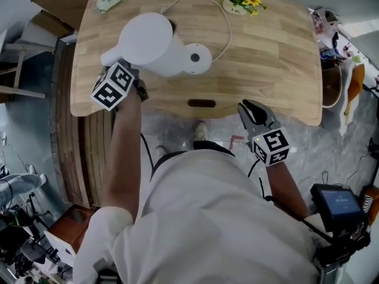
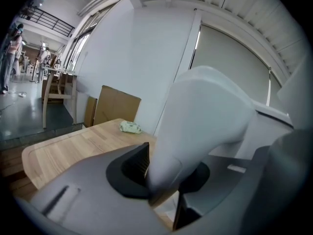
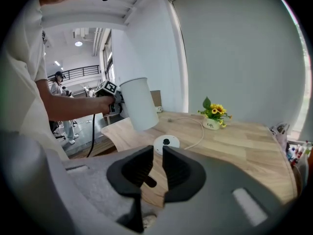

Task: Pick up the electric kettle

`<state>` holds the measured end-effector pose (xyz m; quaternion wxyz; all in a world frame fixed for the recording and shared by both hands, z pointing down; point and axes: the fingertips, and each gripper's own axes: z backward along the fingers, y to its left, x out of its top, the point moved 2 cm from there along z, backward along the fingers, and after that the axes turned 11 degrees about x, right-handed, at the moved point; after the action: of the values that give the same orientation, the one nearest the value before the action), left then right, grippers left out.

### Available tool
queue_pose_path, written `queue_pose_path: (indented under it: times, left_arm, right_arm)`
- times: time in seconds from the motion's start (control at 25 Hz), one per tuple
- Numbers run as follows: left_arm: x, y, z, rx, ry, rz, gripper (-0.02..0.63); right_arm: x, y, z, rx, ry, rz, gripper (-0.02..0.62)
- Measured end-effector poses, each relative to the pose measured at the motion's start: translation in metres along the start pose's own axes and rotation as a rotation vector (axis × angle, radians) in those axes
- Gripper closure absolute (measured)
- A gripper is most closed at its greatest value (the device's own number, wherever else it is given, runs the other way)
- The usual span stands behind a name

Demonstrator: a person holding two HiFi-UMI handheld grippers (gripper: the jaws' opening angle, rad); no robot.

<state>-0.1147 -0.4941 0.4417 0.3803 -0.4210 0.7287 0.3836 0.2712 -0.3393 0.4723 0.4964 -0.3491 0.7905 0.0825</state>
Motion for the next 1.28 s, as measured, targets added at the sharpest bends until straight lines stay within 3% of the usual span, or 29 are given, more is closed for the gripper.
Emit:
queue_pose_path:
  times: [0.68,1.28]
  left_arm:
    - [0.044,0.167,0.098,0.085,-0.054,-0.059,0.509]
    - [0.042,0.256,0.171,0.035,-0.028,-0.100,0.508]
  right_arm:
    - [0.036,0.093,-0.067,0.054,-0.033,0.082,0.548]
    - [0.027,0.202,-0.082,0.013,-0.042,0.085,0.548]
